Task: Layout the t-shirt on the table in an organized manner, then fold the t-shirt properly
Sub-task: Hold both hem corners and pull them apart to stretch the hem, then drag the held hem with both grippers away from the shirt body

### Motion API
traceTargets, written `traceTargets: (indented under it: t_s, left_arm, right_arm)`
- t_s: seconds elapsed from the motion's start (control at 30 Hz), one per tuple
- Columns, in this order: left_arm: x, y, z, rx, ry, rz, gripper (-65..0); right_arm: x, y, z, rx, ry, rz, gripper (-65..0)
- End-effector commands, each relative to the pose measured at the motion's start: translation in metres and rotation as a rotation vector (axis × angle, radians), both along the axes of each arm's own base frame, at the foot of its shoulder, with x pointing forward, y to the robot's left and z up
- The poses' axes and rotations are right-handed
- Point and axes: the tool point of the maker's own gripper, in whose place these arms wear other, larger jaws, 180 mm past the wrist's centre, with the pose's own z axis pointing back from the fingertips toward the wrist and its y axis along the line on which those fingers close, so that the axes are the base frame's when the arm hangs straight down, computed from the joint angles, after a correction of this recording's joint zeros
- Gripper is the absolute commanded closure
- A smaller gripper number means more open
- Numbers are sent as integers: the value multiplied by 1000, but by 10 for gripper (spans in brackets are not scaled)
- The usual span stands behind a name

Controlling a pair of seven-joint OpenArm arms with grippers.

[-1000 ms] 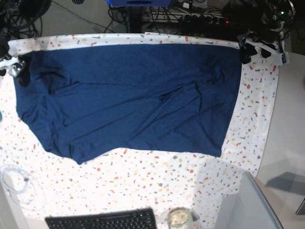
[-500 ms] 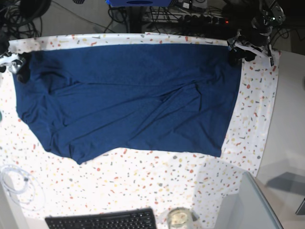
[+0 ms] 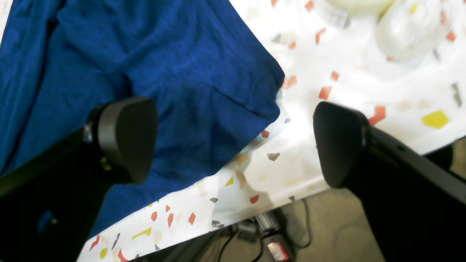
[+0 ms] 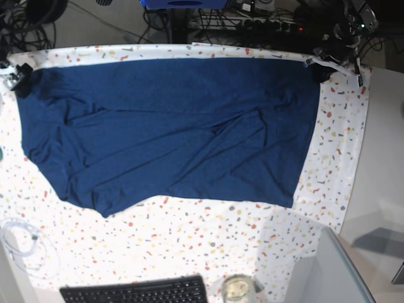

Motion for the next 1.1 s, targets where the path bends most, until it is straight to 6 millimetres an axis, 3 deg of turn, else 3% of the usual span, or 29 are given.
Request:
traceTargets:
  t_s: [0.0,0.1,0.17,0.27,0.43,0.7,1.07]
  left_arm:
    - [0,3,2,12,4,-11,0]
    - [0,3,2,12,4,-11,0]
    - [-1,3,2,12,7,-11,0]
    - [0,4,5,20,0,-14,0]
    - [2,5,7,26,-7,-17,0]
    - [-1,10,21,73,-20,-39,0]
    - [-11,27,29,107,-22,1,0]
  right_arm:
    - [6,-9,6,-13,-29,-3,-647]
    - [5,-1,-11,44,-14,-7,-645]
    - [8,2,-11,48,-26,29,-645]
    - [14,15,-14,60,-30,111,-594]
    - [20,24,-18,80,-28,141,-407]
    - [17,22,-13,61,-30,153,0]
    - [6,20,-1,16,12,206,-11]
